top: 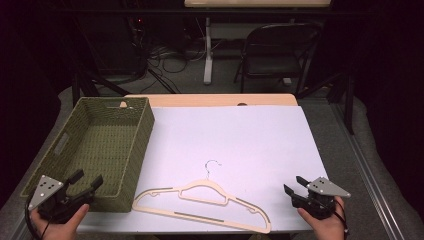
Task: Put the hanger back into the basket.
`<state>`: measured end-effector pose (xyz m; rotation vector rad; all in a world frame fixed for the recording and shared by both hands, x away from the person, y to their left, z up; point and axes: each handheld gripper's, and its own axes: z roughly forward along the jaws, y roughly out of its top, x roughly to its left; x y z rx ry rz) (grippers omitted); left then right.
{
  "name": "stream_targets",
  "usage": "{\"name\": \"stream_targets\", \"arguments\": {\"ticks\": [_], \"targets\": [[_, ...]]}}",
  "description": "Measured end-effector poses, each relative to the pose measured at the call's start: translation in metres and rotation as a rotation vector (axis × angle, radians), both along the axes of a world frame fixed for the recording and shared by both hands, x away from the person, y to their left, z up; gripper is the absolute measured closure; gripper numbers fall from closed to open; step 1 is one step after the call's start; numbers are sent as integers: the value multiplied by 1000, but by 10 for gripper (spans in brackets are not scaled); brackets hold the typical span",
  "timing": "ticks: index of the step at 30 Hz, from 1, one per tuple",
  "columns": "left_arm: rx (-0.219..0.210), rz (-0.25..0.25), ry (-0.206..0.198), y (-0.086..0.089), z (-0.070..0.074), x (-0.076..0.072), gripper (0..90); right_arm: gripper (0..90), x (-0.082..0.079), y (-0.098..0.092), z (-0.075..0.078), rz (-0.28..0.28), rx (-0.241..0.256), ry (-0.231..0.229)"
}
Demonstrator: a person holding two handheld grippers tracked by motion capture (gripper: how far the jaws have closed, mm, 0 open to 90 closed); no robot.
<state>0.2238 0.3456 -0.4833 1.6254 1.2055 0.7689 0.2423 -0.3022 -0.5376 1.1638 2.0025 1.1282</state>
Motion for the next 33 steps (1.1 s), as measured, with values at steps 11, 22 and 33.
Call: {"name": "stream_targets", "arguments": {"ticks": [11,22,33], "targets": [[-15,-20,18,-3,3,-2,228,327,4,9,0,34,-12,28],[-12,-19,16,-2,8,-5,215,315,6,12,9,37,-33,13],[-11,-19,17,-3,9,-4,217,333,22,17,50,66,-70,22]]}}
